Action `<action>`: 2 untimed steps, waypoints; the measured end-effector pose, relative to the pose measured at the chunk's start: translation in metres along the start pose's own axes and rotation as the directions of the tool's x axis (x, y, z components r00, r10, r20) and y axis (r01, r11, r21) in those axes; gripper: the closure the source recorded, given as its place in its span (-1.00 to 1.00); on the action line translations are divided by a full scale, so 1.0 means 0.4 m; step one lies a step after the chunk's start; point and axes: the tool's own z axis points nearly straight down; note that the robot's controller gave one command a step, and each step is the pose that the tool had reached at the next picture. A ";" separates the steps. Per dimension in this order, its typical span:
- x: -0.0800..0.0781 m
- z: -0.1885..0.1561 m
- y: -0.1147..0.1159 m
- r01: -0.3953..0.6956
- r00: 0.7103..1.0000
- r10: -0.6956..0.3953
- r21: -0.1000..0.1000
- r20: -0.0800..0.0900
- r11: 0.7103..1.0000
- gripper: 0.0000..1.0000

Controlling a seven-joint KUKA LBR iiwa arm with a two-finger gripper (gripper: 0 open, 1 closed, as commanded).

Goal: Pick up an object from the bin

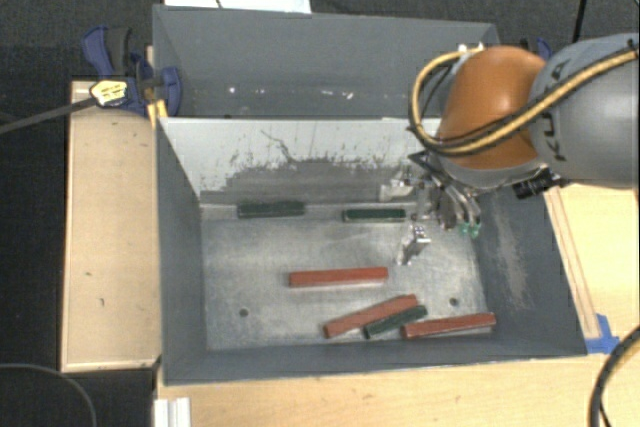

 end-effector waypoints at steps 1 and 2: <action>0.000 0.000 0.000 0.000 1.000 0.000 0.000 0.000 1.000 -1.00; 0.007 0.123 0.125 0.101 0.995 -0.101 0.000 0.011 0.995 1.00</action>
Offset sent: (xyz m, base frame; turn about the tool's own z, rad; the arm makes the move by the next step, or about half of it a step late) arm -0.0098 0.0503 -0.0629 -0.1057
